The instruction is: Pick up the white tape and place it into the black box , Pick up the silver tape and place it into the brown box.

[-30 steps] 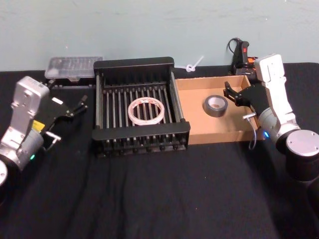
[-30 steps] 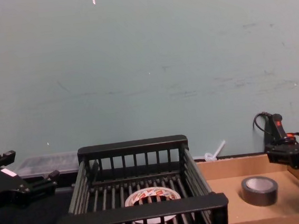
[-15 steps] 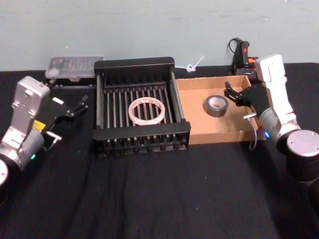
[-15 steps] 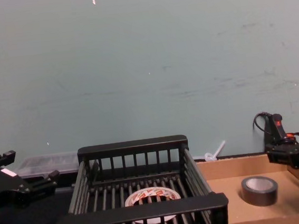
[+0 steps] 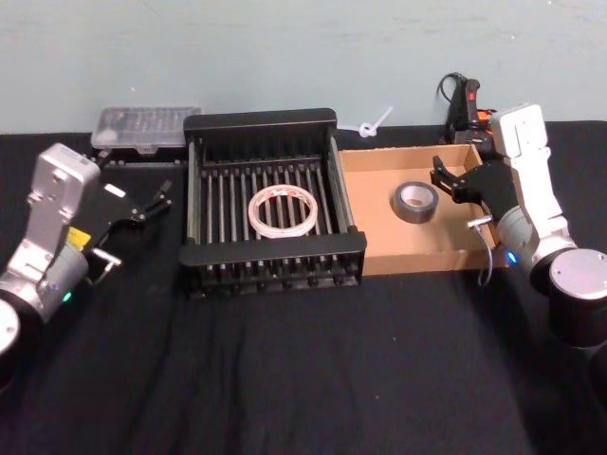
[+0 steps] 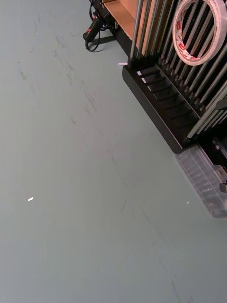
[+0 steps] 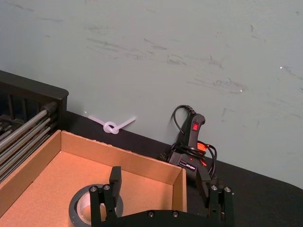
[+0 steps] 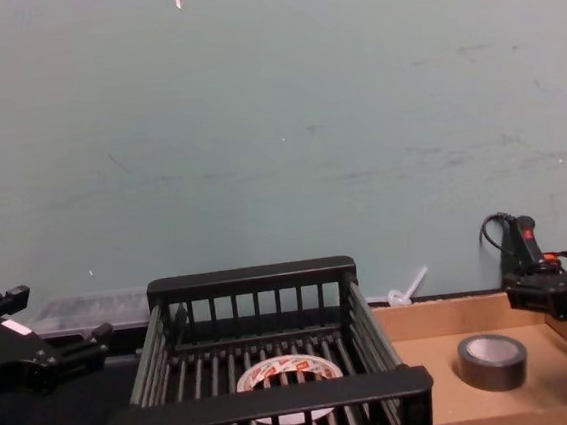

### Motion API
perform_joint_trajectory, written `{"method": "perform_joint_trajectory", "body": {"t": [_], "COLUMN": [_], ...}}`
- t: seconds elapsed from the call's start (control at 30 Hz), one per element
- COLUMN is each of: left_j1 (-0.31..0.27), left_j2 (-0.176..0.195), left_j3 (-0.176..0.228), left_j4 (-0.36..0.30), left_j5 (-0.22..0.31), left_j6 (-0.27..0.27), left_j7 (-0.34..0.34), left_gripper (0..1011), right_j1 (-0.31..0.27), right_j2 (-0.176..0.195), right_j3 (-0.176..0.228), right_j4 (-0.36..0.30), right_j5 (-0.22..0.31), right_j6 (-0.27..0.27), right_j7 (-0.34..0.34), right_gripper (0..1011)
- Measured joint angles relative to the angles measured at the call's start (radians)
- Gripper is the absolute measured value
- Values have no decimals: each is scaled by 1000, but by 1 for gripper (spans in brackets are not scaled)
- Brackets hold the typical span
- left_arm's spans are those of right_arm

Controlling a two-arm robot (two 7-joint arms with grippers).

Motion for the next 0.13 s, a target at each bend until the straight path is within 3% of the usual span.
{"method": "perform_joint_trajectory", "body": {"t": [0.13], "left_j1": [0], "left_j2": [0], "left_j3": [0], "left_j4": [0], "left_j5": [0], "left_j6": [0], "left_j7": [0], "left_gripper": [1001], "right_j1": [0], "right_j2": [0], "right_j3": [0], "right_j4": [0], "right_j5": [0], "right_j6": [0], "right_j7": [0], "right_gripper": [1000]}}
